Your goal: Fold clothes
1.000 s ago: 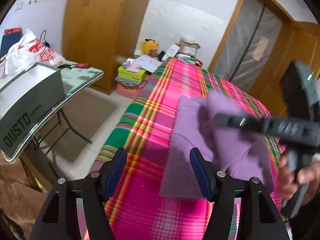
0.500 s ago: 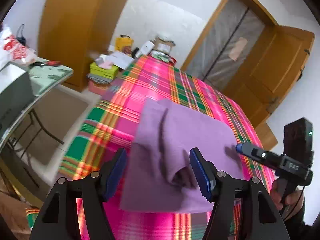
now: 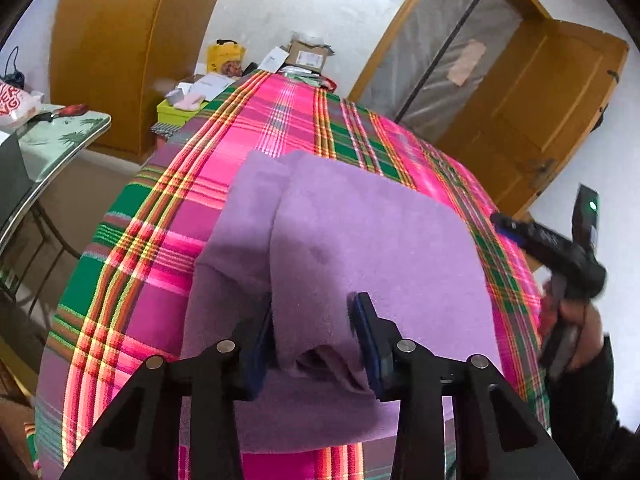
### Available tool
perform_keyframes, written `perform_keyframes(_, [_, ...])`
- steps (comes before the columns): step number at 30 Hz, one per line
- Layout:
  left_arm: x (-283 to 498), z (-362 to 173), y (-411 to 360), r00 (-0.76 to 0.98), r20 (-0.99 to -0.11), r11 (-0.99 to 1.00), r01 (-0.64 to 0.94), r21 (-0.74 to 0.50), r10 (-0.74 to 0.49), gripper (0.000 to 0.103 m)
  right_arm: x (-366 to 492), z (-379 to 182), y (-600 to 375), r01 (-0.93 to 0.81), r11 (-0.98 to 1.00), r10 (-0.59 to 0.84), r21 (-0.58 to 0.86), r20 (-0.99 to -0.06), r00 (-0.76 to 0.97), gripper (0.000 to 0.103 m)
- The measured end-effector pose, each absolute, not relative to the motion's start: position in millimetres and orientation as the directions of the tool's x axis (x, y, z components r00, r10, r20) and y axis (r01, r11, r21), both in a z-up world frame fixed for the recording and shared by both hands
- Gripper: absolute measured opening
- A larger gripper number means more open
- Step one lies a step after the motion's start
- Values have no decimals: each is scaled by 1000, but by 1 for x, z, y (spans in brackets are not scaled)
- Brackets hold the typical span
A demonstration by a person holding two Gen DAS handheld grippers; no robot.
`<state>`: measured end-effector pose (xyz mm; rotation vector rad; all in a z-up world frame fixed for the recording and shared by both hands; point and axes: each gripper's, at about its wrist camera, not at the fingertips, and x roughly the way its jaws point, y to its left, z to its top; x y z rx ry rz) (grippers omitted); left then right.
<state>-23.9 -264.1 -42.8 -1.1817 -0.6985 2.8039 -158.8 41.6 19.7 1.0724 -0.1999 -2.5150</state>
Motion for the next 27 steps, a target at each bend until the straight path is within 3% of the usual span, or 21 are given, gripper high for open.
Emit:
perform_keyframes(7, [-21, -46, -263, -711, -682, -902, 164, -399, 172, 37, -214, -3, 58, 184, -975, -219, 128, -728, -650, 34])
perform_keyframes(19, [-21, -45, -257, -703, -697, -918, 171, -359, 141, 37, -221, -23, 71, 167, -976, -213, 138, -752, -624, 34])
perform_keyframes(20, [-20, -45, -257, -704, -696, -919, 170, -357, 140, 36, -218, -22, 70, 171, -975, -219, 142, -750, -624, 34])
perform_keyframes(22, [-18, -44, -256, -710, -690, -920, 165, -355, 139, 19, -212, -20, 71, 176, -972, -230, 153, -749, -621, 34])
perform_keyframes(24, [-17, -42, -255, -716, -684, -921, 161, -355, 138, 12, -204, -16, 72, 181, -968, -248, 171, -746, -618, 34])
perform_keyframes(27, [-13, -39, -254, -725, -677, -922, 165, -351, 128, 10, -182, -9, 75, 195, -960, -278, 199, -730, -624, 34])
